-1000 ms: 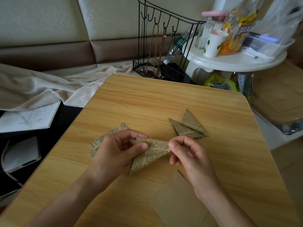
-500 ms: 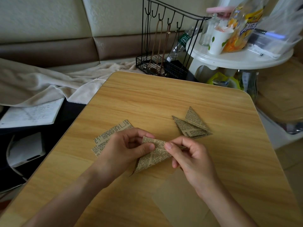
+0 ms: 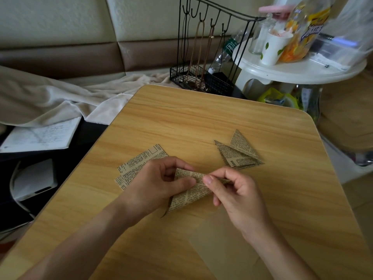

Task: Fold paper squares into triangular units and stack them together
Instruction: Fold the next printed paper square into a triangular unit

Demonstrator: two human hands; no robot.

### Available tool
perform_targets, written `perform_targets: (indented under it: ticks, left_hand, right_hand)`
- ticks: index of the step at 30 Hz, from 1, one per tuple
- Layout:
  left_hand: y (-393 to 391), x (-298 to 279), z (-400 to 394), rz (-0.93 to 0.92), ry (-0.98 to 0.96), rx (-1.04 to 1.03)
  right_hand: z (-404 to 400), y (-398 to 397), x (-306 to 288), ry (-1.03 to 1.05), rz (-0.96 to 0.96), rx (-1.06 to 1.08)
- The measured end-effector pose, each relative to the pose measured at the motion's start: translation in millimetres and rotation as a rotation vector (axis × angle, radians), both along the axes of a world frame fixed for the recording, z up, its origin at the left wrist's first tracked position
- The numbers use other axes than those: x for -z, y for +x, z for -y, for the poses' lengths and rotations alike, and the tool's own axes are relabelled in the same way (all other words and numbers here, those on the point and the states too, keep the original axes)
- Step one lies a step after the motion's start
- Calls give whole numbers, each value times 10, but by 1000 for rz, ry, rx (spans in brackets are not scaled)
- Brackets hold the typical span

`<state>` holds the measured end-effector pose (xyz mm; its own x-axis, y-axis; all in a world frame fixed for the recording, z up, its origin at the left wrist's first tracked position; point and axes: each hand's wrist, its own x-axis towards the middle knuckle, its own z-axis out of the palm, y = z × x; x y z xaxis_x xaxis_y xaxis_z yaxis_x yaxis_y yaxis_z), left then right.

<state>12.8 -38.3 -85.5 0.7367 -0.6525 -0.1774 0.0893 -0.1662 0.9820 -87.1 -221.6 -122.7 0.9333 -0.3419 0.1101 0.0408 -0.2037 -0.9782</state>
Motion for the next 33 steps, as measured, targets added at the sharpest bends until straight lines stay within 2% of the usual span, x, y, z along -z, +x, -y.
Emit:
perform_targets:
  ticks: [6, 15, 27, 33]
  left_hand:
    - [-30, 25, 24, 74, 58, 1]
    - [8, 12, 3, 68, -7, -63]
    - [-5, 7, 55, 86, -36, -101]
    - [-32, 5, 65, 108, -22, -102]
  right_hand:
    - [-8, -5, 2, -5, 5, -6]
    - [-26, -2, -62, 122, 15, 16]
    - [-43, 22, -54, 171, 49, 107]
    - [-9, -8, -75, 153, 8, -14]
